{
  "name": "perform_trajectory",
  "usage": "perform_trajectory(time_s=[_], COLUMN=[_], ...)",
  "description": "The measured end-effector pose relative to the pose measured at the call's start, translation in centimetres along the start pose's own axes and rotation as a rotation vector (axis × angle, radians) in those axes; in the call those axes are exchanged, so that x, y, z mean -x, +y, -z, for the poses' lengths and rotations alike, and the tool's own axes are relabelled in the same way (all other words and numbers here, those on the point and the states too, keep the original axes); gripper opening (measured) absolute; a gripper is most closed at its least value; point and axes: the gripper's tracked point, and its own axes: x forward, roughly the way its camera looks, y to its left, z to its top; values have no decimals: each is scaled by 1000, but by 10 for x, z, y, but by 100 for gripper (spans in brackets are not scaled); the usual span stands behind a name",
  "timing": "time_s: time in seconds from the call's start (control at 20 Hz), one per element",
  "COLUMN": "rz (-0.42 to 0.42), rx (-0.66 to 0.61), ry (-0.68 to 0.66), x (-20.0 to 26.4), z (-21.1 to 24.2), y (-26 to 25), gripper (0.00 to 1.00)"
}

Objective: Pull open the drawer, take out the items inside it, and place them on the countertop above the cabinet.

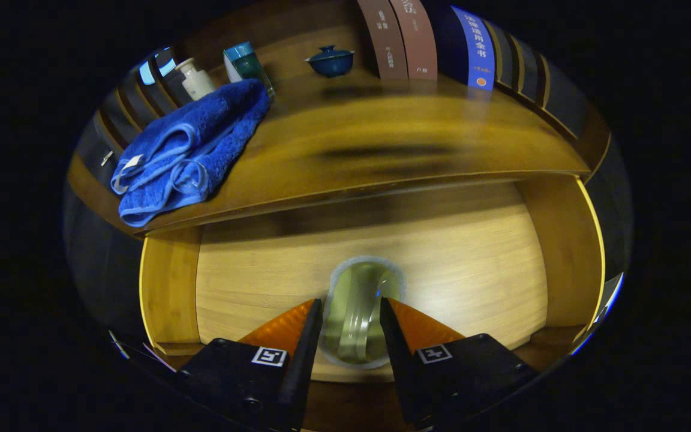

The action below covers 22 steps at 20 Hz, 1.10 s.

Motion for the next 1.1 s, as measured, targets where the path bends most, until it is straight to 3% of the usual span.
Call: perform_trajectory(time_s=[0.15, 0.3, 0.65, 0.85, 1.1], rz=[4, 38, 73, 58, 23], rx=[14, 87, 119, 74, 80], ry=[-11, -2, 2, -31, -90], x=[-4, -2, 3, 4, 43], z=[-5, -5, -4, -10, -19], y=[0, -1, -7, -10, -4], gripper=[25, 27, 27, 6, 6])
